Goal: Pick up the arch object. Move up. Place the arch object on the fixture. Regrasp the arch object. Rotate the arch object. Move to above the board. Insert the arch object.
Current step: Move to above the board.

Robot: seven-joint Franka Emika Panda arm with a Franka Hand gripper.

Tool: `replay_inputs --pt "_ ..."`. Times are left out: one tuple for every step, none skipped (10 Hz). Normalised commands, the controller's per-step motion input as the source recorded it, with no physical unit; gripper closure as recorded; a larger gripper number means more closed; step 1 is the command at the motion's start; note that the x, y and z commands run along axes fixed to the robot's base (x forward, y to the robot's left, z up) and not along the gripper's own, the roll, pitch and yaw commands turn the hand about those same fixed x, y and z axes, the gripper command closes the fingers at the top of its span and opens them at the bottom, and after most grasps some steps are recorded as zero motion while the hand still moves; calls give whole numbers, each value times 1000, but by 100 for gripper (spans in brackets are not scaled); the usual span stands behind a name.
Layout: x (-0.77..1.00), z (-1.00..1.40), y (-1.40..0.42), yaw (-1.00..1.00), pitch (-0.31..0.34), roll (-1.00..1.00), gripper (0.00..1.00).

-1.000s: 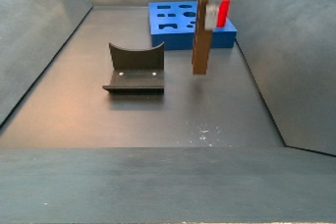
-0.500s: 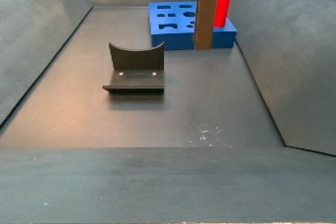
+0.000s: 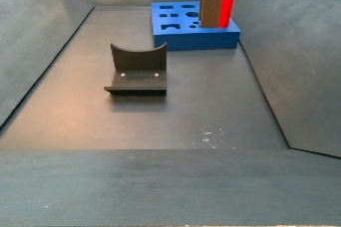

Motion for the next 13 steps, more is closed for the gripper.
replay_inputs --pt "126 273 -1000 1000 31 -38 100" --pt "127 281 -1000 1000 31 -33 100" --pt "132 280 -1000 1000 30 -38 100" --pt "135 284 -1000 1000 30 -33 100" --pt "137 286 -1000 1000 31 -32 100" --pt "149 289 -1000 1000 34 -33 100" --pt "159 291 -1000 1000 37 -32 100" --pt "178 292 -1000 1000 46 -22 100" --pt "207 290 -1000 1000 54 -24 100" --pt "213 244 -821 1000 67 -17 100" --pt "180 166 -563 1000 77 -13 100" --pt "129 84 -267 1000 89 -3 100" --pt "101 50 -159 1000 94 4 100"
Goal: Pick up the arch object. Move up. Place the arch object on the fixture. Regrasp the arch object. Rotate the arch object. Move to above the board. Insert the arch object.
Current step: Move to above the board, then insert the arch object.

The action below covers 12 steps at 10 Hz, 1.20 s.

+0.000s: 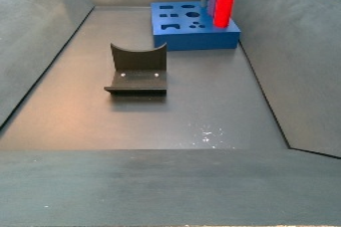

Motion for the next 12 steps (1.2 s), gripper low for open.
replay_inputs --pt "75 43 -110 1000 110 13 100" --pt "75 34 -75 1000 128 17 100" --pt "75 26 -50 1000 160 25 100" --pt "73 26 -45 1000 181 32 100" --pt "68 30 -36 775 200 47 100" --pt "65 27 -32 609 184 50 100" --pt "67 30 -30 273 145 53 100" --pt "0 -23 0 0 0 21 100" --pt "431 -380 349 40 0 -4 100" --pt "820 -594 517 109 53 -66 100" --pt "917 -674 489 71 63 -73 100" --pt "957 -737 417 43 63 -69 100"
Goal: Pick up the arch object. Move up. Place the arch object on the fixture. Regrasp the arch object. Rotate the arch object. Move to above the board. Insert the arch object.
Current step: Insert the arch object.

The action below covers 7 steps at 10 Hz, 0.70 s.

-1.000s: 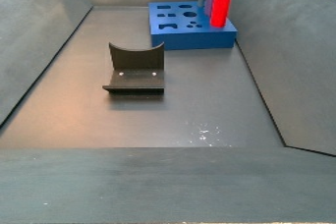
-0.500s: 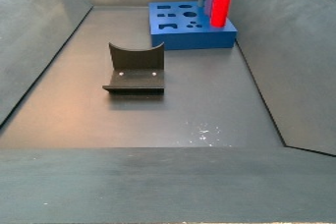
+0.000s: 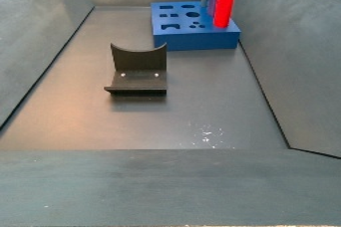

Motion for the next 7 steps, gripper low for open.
replay_inputs --pt "657 -900 269 9 0 -4 100" --pt "363 -740 191 40 -10 0 100" --pt "331 -623 200 80 -24 -39 100" --pt "243 -606 206 77 0 -3 100" --pt "69 -586 151 146 0 1 100" --pt "0 0 0 0 0 4 100" --pt "0 -334 0 129 -70 0 100"
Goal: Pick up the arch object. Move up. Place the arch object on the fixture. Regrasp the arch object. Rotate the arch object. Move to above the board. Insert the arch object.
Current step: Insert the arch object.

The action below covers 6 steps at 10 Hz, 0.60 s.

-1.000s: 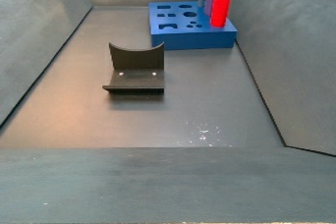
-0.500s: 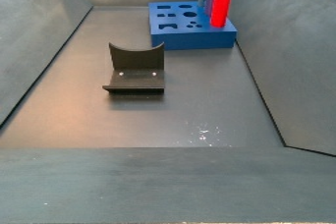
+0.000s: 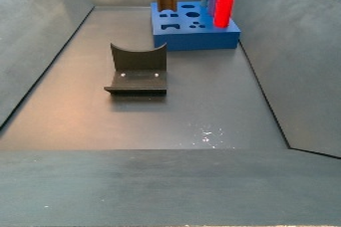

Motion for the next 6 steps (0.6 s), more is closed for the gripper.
replay_inputs --pt "-17 -571 0 243 -146 11 100" --pt "-40 -603 0 343 -144 26 100" --pt "0 -554 0 469 -123 13 100" --pt "0 -129 11 351 -51 0 100" --pt "0 -63 0 6 0 0 100" --pt "-29 -269 20 114 0 40 100"
